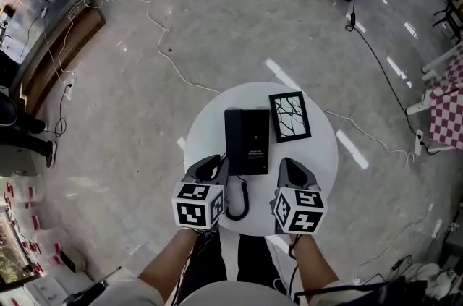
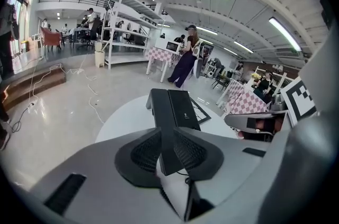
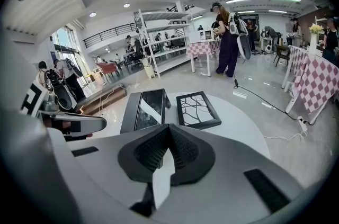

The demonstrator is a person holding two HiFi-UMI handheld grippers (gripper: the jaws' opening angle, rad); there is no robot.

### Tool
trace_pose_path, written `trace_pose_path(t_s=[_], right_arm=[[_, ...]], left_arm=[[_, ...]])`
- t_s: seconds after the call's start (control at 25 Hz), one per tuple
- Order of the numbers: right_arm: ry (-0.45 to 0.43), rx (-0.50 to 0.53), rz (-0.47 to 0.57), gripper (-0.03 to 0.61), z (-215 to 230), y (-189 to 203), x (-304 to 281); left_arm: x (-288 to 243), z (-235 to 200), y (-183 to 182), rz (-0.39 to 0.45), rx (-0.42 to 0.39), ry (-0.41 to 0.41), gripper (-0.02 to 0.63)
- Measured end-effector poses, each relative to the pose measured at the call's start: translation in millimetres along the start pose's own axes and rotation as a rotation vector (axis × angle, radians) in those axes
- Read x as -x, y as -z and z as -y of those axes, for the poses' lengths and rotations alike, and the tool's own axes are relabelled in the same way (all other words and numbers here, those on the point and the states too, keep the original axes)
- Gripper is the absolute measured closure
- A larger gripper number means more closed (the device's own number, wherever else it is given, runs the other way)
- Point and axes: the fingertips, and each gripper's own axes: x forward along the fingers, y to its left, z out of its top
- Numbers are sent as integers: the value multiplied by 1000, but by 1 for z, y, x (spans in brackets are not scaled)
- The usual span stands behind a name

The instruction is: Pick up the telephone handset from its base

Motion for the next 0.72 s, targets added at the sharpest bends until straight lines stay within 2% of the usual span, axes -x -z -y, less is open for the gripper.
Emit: trace_pose_path(t_s=[0.36, 0.72], right_arm=[[9, -28, -22, 557, 8, 8, -11], [11, -39, -31, 555, 13, 9, -22]], left_arm=[[-28, -1, 3, -53, 29, 52, 402], [-54, -1, 2, -96, 71, 98, 342]])
